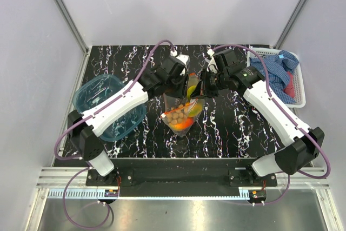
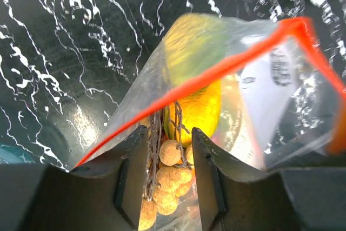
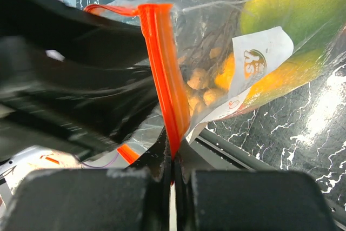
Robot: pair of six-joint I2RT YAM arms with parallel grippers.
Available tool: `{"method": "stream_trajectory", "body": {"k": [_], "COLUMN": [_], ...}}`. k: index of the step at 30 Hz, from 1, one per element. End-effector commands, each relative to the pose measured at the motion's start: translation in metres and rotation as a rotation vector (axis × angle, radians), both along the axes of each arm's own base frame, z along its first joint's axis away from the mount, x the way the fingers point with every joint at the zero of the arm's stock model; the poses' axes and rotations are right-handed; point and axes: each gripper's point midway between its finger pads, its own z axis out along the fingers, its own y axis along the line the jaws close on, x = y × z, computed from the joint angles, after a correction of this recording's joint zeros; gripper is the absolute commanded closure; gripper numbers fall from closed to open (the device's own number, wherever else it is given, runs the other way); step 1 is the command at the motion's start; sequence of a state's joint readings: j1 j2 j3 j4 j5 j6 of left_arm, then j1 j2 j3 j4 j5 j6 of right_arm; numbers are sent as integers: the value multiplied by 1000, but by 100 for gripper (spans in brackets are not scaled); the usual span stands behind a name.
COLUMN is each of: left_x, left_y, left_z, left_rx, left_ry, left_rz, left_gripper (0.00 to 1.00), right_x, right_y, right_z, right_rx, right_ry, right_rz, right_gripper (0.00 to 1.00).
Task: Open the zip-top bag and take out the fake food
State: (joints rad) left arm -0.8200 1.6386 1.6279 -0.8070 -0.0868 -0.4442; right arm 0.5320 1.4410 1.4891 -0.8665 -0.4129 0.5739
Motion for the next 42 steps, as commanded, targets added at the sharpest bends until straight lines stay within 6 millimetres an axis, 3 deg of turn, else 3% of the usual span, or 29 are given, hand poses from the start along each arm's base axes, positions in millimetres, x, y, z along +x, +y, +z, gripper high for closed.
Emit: {"method": "stream_trajectory", "body": {"k": [1,4,11,16,17,18,21,29,33,40,42], "left_x": [2,0,-9,-16,-16,-16,-12,-9,-22,-42,-44], "left_y": [-2,-3,-4,-10,-11,-10,-11,-18,-21,0,5], "left_z": [-13,-23,-52,-70,-71,-72,-58,16,41,77,102], "left_rx": [38,47,60,63,59,62,43,-77,-142,-201,-256], "left_ry": [5,20,93,128,131,132,96,-21,-39,-152,-220], "left_rz": [-13,-22,-32,-62,-66,-61,-57,-90,-145,-179,-171], "left_gripper": [56,46,37,39,41,51,66,97,100,100,100], "right_x": [-2,-3,-4,-4,-4,-4,-5,-3,4,7,5], "right_y": [9,9,8,8,8,7,6,-4,-11,-23,-23], "right_z": [27,27,22,20,20,19,15,8,5,0,-4], "right_rx": [63,64,62,64,64,60,51,11,-19,-49,-49], "right_ry": [-82,-82,-77,-73,-75,-74,-70,-87,-98,-95,-86], "right_rz": [53,55,54,50,49,47,44,-1,-58,-139,-130], "right_gripper": [100,100,100,100,100,100,100,100,100,100,100]}}
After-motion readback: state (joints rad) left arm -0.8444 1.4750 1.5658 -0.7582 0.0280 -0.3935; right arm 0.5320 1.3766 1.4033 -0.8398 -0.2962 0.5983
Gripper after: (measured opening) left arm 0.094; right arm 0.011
